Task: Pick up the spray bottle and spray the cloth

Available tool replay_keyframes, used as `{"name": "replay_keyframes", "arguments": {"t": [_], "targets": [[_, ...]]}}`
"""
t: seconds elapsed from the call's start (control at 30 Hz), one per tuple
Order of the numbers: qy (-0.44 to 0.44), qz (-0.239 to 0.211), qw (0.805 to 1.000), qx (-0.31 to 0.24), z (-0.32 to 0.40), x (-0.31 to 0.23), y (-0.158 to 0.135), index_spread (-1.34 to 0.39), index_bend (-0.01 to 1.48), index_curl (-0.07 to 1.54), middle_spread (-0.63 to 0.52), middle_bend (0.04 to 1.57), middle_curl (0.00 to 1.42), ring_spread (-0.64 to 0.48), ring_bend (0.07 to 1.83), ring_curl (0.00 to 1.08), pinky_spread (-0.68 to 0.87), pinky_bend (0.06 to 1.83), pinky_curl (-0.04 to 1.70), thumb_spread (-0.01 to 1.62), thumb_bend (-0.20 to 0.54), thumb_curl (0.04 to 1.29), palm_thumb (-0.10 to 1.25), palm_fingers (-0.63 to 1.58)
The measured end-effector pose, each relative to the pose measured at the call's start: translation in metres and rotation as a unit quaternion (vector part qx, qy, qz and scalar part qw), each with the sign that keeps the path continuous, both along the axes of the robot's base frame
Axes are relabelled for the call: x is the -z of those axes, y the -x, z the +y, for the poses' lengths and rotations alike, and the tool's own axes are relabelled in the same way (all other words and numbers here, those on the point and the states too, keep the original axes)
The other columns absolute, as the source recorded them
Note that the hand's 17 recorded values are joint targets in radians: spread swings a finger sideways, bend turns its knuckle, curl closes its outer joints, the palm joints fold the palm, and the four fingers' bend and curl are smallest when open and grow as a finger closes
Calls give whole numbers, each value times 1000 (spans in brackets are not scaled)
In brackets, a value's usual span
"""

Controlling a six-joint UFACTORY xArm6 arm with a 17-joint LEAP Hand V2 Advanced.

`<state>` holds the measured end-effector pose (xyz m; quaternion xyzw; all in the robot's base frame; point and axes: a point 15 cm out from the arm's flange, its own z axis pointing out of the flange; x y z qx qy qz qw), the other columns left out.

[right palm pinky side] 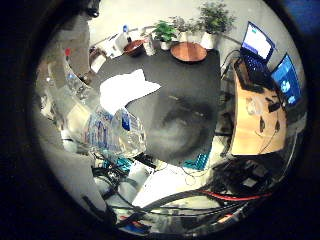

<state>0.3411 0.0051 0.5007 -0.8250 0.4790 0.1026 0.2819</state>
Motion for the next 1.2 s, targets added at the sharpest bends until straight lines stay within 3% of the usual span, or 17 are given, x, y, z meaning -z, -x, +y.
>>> {"name": "replay_keyframes", "arguments": {"t": [0.2, 0.7, 0.97, 1.2], "targets": [[23, 30, 999, -11, 41, 9, -8, -269, 1148, 649, -177, 1322, 660, -214, 1438, 567, -314, 1270, 661, 503, -20, 1009, 1018, 1228], [106, 116, 987, -11, 95, 90, -93, -273, 1141, 655, -179, 1323, 660, -214, 1438, 568, -312, 1272, 660, 492, -21, 1011, 1014, 1227], [125, 149, 981, -12, 103, 120, -110, -274, 1140, 658, -180, 1322, 660, -214, 1439, 568, -314, 1271, 662, 477, -21, 1007, 1012, 1225], [125, 133, 983, -12, 99, 86, -105, -274, 1138, 659, -179, 1322, 662, -214, 1439, 567, -314, 1270, 663, 466, -21, 1006, 1009, 1227]]}}
